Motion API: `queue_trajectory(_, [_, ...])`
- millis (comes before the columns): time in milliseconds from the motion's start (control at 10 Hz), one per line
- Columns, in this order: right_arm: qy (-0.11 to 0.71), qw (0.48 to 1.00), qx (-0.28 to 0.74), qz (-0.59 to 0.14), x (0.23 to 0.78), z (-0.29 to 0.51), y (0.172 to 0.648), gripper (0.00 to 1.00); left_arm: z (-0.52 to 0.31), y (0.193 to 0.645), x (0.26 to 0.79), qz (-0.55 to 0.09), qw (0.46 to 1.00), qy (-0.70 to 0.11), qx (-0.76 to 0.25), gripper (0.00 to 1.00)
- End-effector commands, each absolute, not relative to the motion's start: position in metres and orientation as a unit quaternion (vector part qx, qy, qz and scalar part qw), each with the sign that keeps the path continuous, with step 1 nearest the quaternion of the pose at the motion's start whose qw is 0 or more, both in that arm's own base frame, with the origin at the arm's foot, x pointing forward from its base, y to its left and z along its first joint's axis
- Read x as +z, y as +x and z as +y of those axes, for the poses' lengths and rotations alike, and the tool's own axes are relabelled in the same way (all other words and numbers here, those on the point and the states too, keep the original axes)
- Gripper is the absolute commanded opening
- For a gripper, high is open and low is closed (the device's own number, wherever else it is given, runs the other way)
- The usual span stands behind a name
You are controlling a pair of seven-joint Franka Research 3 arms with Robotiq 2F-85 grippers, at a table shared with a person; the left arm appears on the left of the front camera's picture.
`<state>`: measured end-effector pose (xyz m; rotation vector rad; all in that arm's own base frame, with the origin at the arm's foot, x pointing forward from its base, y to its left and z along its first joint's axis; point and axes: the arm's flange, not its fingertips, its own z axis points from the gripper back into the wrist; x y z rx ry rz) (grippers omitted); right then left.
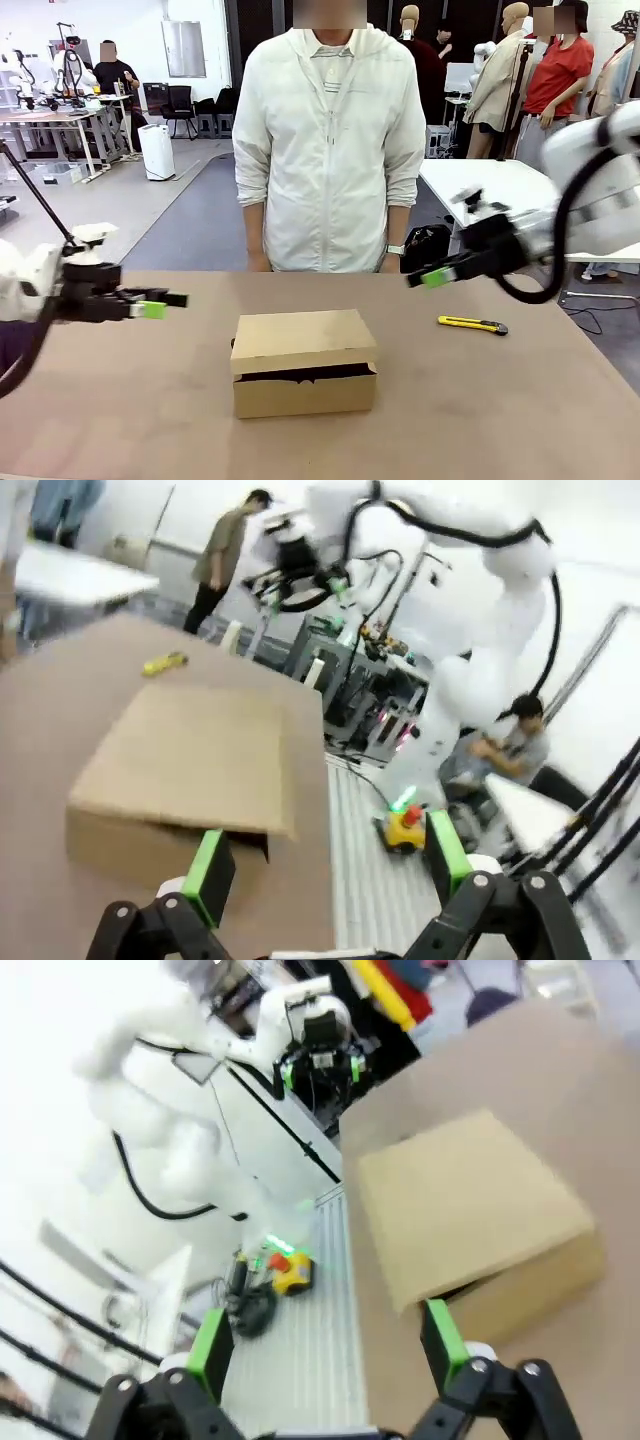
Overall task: Pack the items into the box.
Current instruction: Close the Mailer Box.
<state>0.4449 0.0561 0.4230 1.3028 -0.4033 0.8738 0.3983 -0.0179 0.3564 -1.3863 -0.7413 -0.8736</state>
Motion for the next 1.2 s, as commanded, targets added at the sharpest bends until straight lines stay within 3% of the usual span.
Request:
queue_trajectory(0, [0.618, 0.732, 0.256, -0.129, 0.437, -0.012, 0.414, 1.0, 0.021, 0.386, 0.371, -0.244, 0.699, -0.615, -0.271, 1.0])
queue_trajectory(200, [0.628, 0.754, 0.128, -0.143, 0.412, -0.084, 0.379, 1.0, 0.073, 0.369, 0.375, -0.256, 0.728, -0.606, -0.191, 1.0])
queue_trajectory(400, [0.591, 0.786, 0.098, -0.153, 0.373, -0.116, 0.368, 1.0, 0.119, 0.365, 0.376, -0.342, 0.671, -0.641, -0.144, 1.0])
queue_trajectory(500, [0.617, 0.762, 0.136, -0.14, 0.402, -0.105, 0.372, 1.0, 0.092, 0.371, 0.368, -0.261, 0.727, -0.608, -0.184, 1.0])
queue_trajectory(1100, [0.617, 0.762, 0.136, -0.14, 0.402, -0.105, 0.372, 1.0, 0.092, 0.371, 0.368, -0.261, 0.727, -0.608, -0.184, 1.0])
